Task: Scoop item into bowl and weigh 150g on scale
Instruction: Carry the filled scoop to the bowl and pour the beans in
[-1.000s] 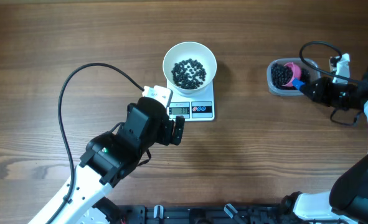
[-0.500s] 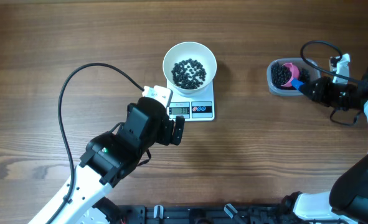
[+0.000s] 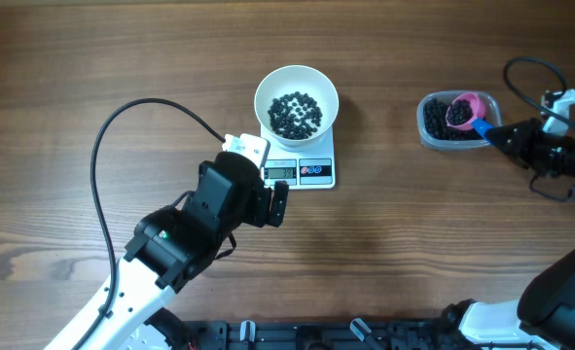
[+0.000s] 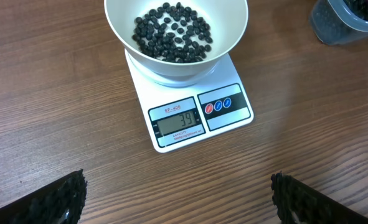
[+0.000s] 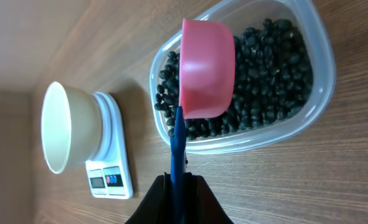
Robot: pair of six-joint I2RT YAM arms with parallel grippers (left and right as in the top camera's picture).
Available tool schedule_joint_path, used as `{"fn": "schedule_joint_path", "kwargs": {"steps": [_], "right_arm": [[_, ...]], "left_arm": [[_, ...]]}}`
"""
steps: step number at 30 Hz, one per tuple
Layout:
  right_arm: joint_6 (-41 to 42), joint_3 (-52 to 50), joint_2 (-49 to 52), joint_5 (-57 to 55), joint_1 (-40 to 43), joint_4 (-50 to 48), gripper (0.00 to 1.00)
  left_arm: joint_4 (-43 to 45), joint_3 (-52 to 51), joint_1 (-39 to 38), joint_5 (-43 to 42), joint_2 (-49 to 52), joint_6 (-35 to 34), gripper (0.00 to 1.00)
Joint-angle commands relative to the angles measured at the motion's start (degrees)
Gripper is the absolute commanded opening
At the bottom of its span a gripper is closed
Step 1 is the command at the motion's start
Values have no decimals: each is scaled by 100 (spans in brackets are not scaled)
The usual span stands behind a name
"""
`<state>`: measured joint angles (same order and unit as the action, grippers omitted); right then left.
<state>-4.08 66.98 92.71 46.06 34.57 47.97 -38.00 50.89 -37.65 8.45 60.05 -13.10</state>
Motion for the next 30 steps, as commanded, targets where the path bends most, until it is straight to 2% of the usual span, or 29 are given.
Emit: {"fn": "schedule_joint_path", "kwargs": {"steps": [1,9,16,18,25,30], "right_arm": [[173,2,76,721,315,74,5],[323,2,74,1926,1016,417,4],[326,2,74,3480,973,634,4],[586,2,74,3722,844,632,4],[1781,2,74,3724,-564,87,4],[3021,2,74,3654,-2074,-1526,4]], "left_arm": [[2,11,28,-48,-2,90,100],[2,11,28,-48,-2,90,100],[2,11,28,-48,-2,90,100],[2,11,28,-48,-2,90,100],[2,11,28,-48,-2,90,100],[2,11,28,-48,-2,90,100]]}}
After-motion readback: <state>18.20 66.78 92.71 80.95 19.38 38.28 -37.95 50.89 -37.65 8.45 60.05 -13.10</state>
